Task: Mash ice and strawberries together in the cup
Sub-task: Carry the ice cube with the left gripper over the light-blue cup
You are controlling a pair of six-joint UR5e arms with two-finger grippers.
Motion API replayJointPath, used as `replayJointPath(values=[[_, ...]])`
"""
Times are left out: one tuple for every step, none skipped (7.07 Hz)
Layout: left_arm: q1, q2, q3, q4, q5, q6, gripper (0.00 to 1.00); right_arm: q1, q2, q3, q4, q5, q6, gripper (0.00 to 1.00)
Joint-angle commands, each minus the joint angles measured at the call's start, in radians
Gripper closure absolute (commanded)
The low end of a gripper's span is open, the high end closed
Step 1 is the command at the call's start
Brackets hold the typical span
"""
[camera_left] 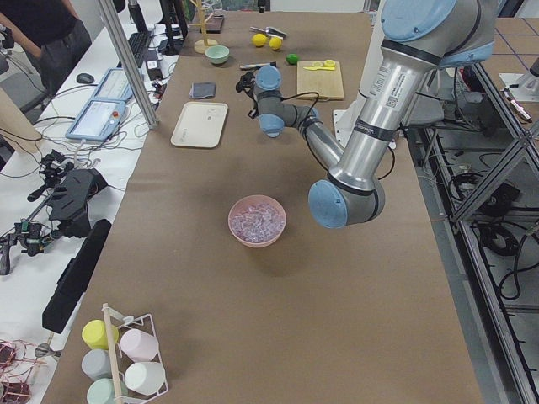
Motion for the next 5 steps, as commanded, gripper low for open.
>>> replayJointPath(values=[[0.091, -0.019, 0.004, -0.001, 0.116, -0.035, 1.00, 0.000, 0.000, 0.001, 0.000, -0.002, 0.000, 0.00], [0.119, -0.024, 0.007, -0.001, 0.160, -0.035, 1.00, 0.000, -0.001, -0.002, 0.000, -0.002, -0.002, 0.00], [0.142, -0.025, 0.015, -0.002, 0.188, -0.035, 1.00, 0.000, -0.004, 0.003, 0.002, 0.000, -0.002, 0.00], [0.148, -0.024, 0.020, -0.002, 0.188, -0.044, 1.00, 0.000, -0.008, 0.003, 0.002, -0.002, -0.003, 0.00], [0.153, -0.022, 0.020, -0.002, 0.190, -0.046, 1.00, 0.000, -0.009, 0.003, 0.002, -0.002, -0.003, 0.00]])
